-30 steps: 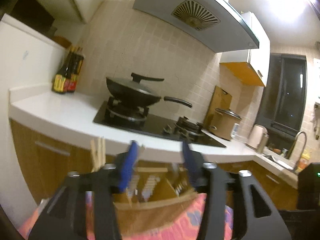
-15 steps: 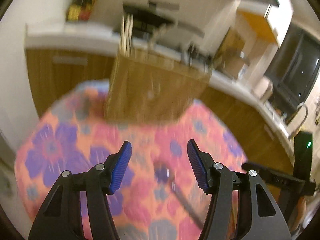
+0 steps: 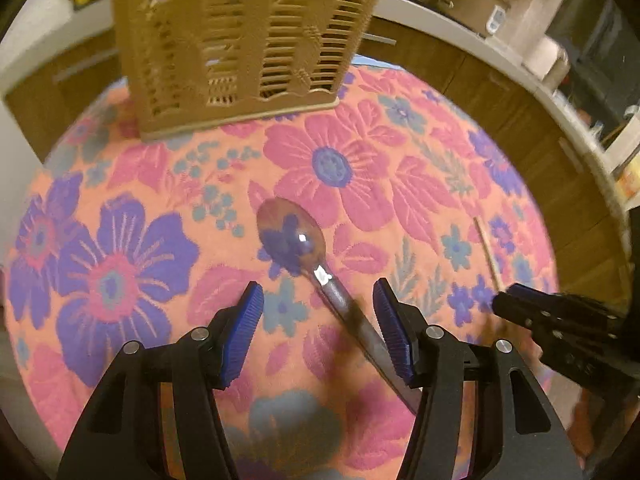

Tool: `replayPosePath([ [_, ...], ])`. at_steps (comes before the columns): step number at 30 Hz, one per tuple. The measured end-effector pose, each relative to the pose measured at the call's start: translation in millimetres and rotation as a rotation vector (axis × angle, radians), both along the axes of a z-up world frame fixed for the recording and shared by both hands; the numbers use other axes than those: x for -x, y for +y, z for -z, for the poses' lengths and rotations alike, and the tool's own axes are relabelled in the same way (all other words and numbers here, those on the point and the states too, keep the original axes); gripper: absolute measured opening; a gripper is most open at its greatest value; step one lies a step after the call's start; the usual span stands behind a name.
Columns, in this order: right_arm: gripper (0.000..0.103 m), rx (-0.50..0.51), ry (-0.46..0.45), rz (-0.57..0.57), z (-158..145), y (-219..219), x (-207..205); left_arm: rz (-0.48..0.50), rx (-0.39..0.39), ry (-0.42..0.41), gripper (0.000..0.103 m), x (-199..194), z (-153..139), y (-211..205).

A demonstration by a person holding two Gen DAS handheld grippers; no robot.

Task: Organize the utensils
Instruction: 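Grasp a chopstick with the right tool while the left tool grasps a spoon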

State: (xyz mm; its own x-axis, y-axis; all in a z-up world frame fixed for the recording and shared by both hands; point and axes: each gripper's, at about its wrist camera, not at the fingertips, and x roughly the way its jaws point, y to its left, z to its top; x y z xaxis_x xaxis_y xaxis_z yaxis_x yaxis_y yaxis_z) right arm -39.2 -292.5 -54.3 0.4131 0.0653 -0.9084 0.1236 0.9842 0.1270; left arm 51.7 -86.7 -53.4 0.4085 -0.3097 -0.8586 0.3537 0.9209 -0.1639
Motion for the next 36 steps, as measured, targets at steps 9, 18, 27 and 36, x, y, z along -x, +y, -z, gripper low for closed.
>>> replayPosePath([
  [9, 0.004, 0.092, 0.015, -0.068, -0.8, 13.1, -0.7, 0.045, -0.192, -0.100, 0.033, 2.8, 2.4, -33.9],
  [18, 0.004, 0.011, -0.013, -0.113, -6.8, 24.9, -8.5, 0.128, -0.090, -0.046, 0.010, 8.1, -5.1, -2.6],
  [27, 0.004, 0.000, 0.045, -0.146, 0.8, 30.9, -19.5, 0.195, -0.058, 0.011, 0.013, 13.8, -6.2, 20.7],
  [36, 0.006, -0.023, 0.134, -0.191, 1.5, 32.9, -42.2, 0.235, -0.083, 0.030, 0.040, -7.8, -2.7, 4.7],
])
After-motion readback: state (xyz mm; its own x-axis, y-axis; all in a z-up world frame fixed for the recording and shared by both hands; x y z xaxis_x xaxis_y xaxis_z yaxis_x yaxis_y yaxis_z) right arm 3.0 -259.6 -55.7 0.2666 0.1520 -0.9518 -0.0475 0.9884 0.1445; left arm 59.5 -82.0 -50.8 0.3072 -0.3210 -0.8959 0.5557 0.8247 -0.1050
